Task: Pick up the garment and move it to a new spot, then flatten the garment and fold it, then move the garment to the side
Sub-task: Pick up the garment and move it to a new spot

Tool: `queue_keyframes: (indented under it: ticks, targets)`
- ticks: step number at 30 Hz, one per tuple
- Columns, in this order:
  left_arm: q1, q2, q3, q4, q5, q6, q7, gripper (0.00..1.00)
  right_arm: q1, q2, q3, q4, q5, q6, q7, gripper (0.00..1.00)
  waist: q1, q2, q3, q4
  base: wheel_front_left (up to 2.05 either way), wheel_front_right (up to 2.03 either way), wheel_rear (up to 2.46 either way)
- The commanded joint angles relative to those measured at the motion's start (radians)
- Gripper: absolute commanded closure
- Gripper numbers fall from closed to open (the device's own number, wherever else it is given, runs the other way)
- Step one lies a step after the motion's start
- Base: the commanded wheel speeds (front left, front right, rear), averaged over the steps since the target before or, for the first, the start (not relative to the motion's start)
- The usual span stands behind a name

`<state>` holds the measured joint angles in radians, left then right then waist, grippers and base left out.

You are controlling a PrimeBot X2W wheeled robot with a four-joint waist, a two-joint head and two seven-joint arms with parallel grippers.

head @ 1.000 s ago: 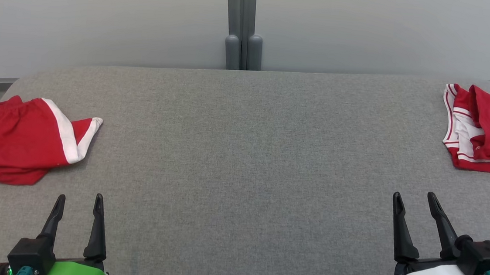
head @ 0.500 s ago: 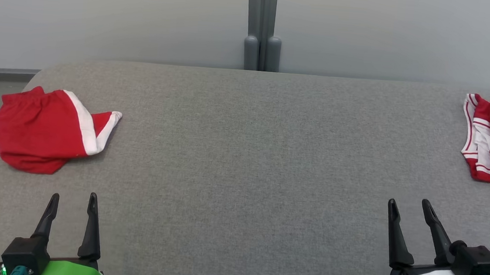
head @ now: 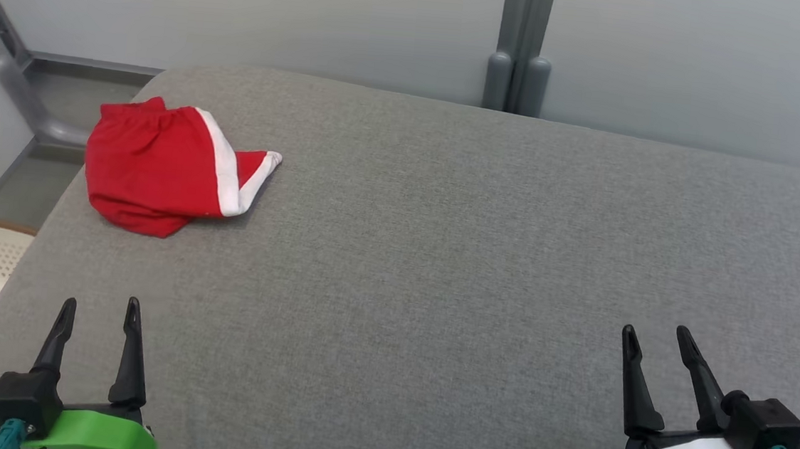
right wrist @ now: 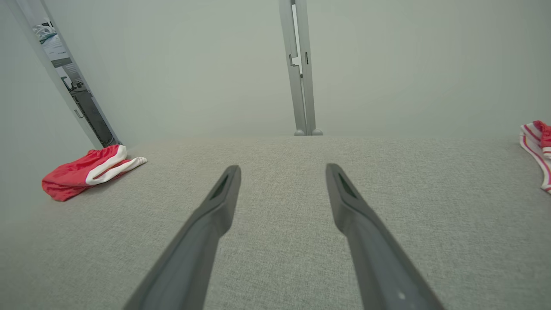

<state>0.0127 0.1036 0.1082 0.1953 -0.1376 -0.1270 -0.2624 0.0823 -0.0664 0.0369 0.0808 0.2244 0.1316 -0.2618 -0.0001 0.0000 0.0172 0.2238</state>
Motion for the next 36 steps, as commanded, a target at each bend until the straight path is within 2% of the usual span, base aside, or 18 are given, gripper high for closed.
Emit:
queue_keyframes:
  ticks: [1,11,19,27,36]
  targets:
    - [-0.016,0.008,0.005,0.003,-0.001,0.002,-0.003,0.0,-0.01,0.003,0.002,0.005,-0.007,-0.002,-0.004,0.0,0.0001,0.0,0.019,0.068,0.0,0.0,0.0]
    - [-0.011,0.012,0.017,0.012,-0.008,0.01,-0.003,0.0,-0.027,0.006,0.014,0.026,-0.011,-0.002,-0.004,0.0,0.0001,0.0,0.028,0.189,0.0,0.0,0.0]
    - [0.0,0.013,0.035,0.019,-0.016,0.013,-0.003,0.0,-0.036,0.004,0.024,0.036,-0.017,-0.002,-0.004,0.0,0.0001,0.0,0.029,0.246,0.0,0.0,0.0]
    - [0.013,0.006,0.046,0.02,-0.015,0.013,-0.003,0.0,-0.043,-0.001,0.034,0.042,-0.013,-0.002,-0.004,0.0,0.0001,0.0,0.026,0.255,0.0,0.0,0.0]
    - [0.012,0.007,0.061,0.02,-0.016,0.015,-0.003,0.0,-0.049,-0.002,0.046,0.046,-0.011,-0.002,-0.004,0.0,0.0001,0.0,0.034,0.217,0.0,0.0,0.0]
